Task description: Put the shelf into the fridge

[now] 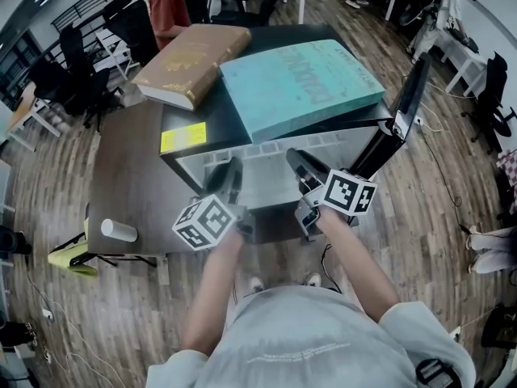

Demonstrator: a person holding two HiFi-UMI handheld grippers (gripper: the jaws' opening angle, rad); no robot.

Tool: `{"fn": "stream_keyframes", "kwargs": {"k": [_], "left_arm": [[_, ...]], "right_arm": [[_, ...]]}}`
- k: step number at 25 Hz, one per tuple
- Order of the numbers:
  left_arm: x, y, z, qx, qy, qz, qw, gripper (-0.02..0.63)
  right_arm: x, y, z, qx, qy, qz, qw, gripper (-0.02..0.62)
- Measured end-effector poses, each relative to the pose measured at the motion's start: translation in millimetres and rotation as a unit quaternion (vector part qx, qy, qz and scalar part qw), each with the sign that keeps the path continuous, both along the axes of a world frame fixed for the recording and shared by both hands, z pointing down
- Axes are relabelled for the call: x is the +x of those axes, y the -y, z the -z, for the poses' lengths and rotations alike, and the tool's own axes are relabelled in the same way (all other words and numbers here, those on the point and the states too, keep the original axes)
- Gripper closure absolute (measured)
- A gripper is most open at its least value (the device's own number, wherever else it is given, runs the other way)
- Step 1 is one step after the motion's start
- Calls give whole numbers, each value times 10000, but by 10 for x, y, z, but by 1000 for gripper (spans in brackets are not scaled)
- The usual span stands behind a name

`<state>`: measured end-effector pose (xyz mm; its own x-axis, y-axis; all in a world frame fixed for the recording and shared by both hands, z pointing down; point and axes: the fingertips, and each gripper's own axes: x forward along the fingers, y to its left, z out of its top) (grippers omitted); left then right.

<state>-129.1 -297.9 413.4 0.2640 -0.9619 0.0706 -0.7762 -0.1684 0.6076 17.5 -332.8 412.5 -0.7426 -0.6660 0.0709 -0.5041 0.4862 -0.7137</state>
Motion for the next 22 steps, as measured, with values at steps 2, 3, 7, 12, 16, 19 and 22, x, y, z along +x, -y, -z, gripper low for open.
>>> {"fn": "stream_keyframes", "kwargs": {"k": [2, 3, 7, 12, 16, 19, 22], "left_arm": [[17, -16, -12, -71, -14, -164, 9998, 486], [51, -35, -25, -121, 19, -324, 9994, 488], [270, -199, -54, -163, 506, -973, 9938, 489], [298, -393, 51, 141, 1222, -1006, 9873, 500], [200, -542, 233, 518, 2266, -746, 9698, 554], [179, -681, 412, 816, 2755, -707, 9552, 571], [196, -818, 631, 1124, 3107, -706, 9412, 577]], "right_arm": [[23, -20, -6, -2, -123, -54, 9999, 496], [37, -38, -9, 10, -200, -76, 9998, 505], [112, -163, 7, 218, -518, -94, 9984, 523], [239, -377, 87, 507, -847, -113, 9951, 543], [369, -530, 218, 885, -1214, -132, 9886, 560], [478, -646, 372, 1296, -1620, -221, 9780, 574], [564, -772, 564, 1805, -2027, -282, 9621, 578]]}}
